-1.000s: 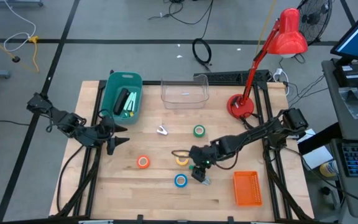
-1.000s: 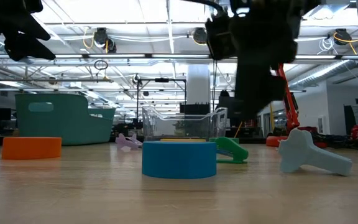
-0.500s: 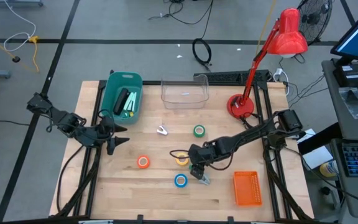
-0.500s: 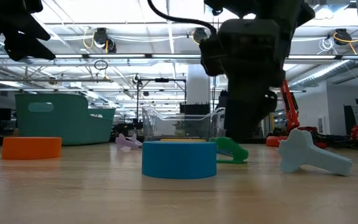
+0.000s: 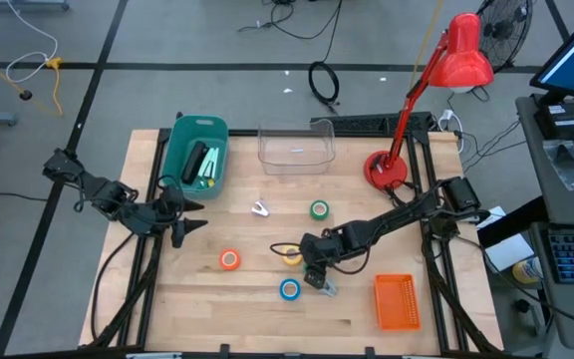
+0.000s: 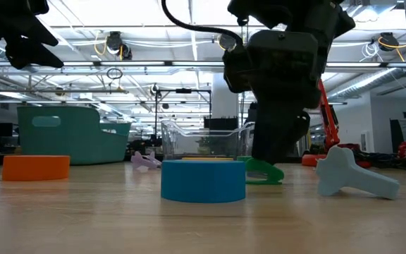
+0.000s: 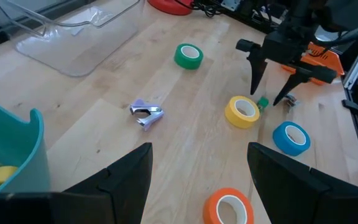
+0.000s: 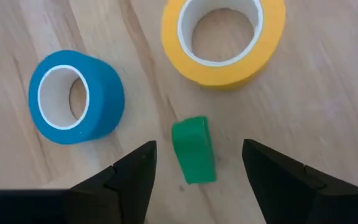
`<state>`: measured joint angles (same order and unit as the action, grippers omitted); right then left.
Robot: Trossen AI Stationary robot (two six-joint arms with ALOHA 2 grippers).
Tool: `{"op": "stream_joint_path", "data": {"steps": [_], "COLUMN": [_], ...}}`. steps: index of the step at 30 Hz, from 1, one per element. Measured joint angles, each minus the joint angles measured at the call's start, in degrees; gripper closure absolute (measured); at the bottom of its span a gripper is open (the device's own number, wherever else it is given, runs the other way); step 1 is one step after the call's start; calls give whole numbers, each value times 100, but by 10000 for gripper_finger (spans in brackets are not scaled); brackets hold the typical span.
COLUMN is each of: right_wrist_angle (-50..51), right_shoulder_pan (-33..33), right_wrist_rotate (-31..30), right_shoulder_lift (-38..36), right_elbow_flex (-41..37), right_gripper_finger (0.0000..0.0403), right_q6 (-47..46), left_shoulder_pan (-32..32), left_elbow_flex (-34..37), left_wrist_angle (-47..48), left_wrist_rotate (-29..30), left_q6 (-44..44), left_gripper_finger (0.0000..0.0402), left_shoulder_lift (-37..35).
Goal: Pick and place Stapler, Stapler remover, tape
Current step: Put the small green stapler into the green bin
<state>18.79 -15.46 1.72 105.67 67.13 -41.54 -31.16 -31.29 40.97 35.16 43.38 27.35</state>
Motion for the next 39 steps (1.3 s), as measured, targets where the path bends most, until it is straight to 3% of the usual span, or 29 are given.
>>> {"op": "stream_joint_path", "data": {"steps": [17, 22, 39], "right_wrist_angle": [-99, -121, 2], "right_shoulder_pan": [15, -12, -4], "right_wrist_rotate": [179, -128, -155], "right_shoulder_lift": [352, 326, 334], "right_elbow_flex": [20, 10, 4], "right_gripper_finger": [168, 170, 186], "right_q6": [290, 471, 431], "left_shoulder_pan": [0, 0, 0], "left_elbow_flex": [0, 0, 0], "left_wrist_angle": [96, 98, 101], "left_wrist_rotate": [-2, -2, -59], "left_q6": [9, 15, -15], "left_gripper_finger": [135, 135, 135], "left_shoulder_lift": [0, 0, 0]}}
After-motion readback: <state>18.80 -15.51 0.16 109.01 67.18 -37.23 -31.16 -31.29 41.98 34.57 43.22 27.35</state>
